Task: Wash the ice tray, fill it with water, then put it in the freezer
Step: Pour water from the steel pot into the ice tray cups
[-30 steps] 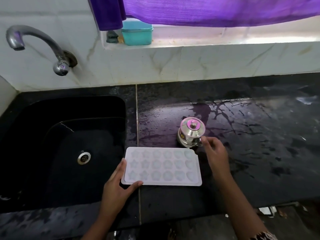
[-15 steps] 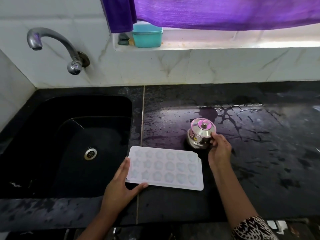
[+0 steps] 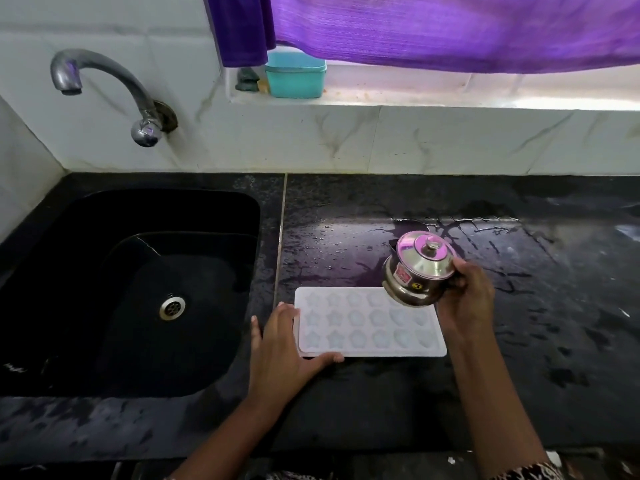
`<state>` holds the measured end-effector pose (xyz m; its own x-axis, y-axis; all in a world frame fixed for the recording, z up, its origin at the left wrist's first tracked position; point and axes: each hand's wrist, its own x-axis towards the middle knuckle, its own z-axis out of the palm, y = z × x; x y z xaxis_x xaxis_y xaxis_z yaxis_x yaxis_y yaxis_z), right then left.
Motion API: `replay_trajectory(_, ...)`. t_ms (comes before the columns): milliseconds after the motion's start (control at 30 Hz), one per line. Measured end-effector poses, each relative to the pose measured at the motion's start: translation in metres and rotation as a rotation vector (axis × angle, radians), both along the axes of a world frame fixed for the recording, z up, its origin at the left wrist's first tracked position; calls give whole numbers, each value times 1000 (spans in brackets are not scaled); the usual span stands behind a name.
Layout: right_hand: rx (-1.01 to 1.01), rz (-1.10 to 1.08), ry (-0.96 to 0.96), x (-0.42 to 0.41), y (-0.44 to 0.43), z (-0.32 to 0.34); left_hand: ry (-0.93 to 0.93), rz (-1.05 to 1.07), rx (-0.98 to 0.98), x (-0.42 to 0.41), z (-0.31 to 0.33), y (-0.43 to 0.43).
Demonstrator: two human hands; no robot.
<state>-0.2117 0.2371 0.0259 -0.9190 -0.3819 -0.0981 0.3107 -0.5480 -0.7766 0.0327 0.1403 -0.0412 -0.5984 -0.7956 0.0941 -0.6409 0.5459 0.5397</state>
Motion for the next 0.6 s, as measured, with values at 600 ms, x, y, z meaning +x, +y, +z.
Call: replay_trajectory(600, 304, 258, 86, 37, -33, -1, -191, 68, -32, -10, -23, -76)
